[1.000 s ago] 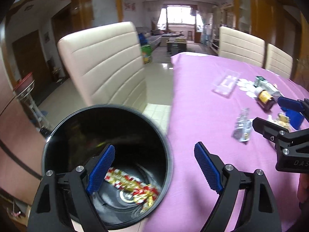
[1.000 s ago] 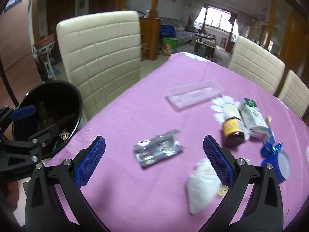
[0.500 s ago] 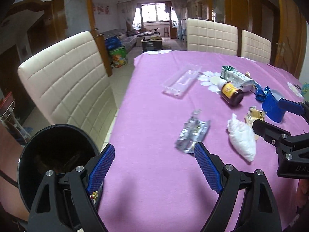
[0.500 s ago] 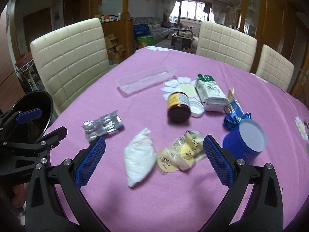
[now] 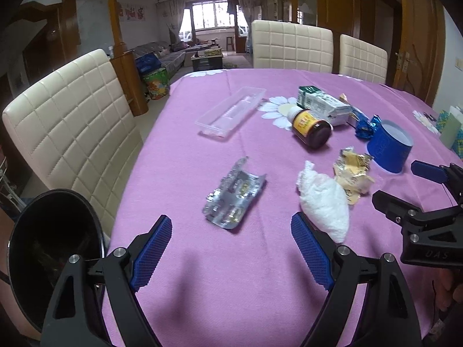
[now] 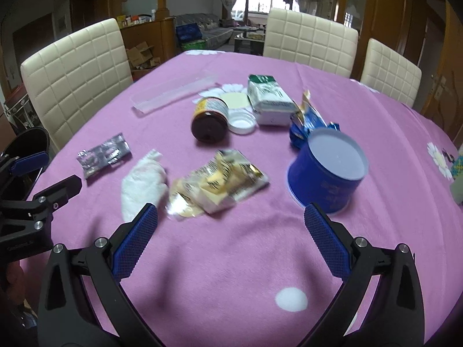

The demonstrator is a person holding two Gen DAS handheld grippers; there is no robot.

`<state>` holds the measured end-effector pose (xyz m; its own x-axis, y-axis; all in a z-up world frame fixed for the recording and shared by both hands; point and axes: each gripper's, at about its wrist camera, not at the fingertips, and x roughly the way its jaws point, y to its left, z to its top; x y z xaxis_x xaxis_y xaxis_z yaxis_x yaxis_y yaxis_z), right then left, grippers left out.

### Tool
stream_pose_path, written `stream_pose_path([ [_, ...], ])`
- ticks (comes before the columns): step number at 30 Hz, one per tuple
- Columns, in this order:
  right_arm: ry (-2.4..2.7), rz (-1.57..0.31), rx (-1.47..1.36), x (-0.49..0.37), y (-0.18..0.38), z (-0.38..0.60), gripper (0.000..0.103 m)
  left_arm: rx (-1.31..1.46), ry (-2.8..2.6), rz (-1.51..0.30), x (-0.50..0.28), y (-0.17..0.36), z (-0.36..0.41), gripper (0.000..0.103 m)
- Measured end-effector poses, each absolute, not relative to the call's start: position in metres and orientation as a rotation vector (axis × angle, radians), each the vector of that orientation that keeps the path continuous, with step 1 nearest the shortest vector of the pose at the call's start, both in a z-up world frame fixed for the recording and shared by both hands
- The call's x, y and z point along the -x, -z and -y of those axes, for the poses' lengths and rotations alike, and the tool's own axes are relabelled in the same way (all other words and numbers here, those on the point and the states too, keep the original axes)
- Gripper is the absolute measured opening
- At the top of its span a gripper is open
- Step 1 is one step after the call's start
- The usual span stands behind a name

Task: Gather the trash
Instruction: 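Return the left tool to the table and grasp the white tissue, then grasp the gold candy wrapper with the right tool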

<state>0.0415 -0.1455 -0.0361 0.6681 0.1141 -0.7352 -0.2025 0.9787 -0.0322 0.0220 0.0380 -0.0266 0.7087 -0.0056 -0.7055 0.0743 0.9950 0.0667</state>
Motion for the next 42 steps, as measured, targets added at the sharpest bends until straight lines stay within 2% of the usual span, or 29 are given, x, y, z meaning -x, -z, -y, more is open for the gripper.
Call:
stream_pose_path([
  [12, -0.103, -0.816, 0.080, -0.048, 0.036, 0.173, 0.099, -0.117, 0.170, -0.816, -0.041, 0.035, 0.015, 0.083],
  [20, -0.111, -0.845, 0.016, -0.060, 0.043, 0.190, 0.099, -0.066, 0.178, -0.869, -0.061, 0.048, 0.020, 0.081],
  [22, -0.127, -0.842, 0.010, -0.060, 0.042, 0.188, 0.099, -0.052, 0.188, -0.888, -0.064, 0.054, 0.019, 0.064],
  [23, -0.133, -0.835, 0.016, -0.061, 0.040, 0.184, 0.099, -0.052, 0.185, -0.897, -0.065, 0.055, 0.019, 0.048],
  [24, -0.139, -0.830, 0.022, -0.061, 0.040, 0.181, 0.099, -0.062, 0.179, -0.886, -0.064, 0.054, 0.018, 0.023],
  [27, -0.170, -0.817, 0.039, -0.063, 0.037, 0.167, 0.099, -0.019, 0.223, -0.915, -0.066, 0.052, 0.012, 0.016],
  [33, -0.201, -0.811, 0.113, -0.078, 0.042, 0.137, 0.096, -0.018, 0.146, -0.861, -0.060, 0.042, -0.007, 0.015],
  [36, -0.225, -0.860, 0.113, -0.087, 0.052, 0.129, 0.084, -0.019, 0.132, -0.844, -0.060, 0.039, -0.015, 0.015],
  [39, -0.239, -0.901, 0.107, -0.093, 0.062, 0.124, 0.062, -0.010, 0.135, -0.849, -0.061, 0.040, -0.019, 0.015],
  [40, -0.244, -0.895, 0.101, -0.091, 0.061, 0.124, 0.048, -0.009, 0.138, -0.849, -0.061, 0.041, -0.020, 0.015],
  [42, -0.225, -0.884, 0.122, -0.089, 0.060, 0.122, 0.042, -0.011, 0.141, -0.846, -0.061, 0.041, -0.021, 0.015],
])
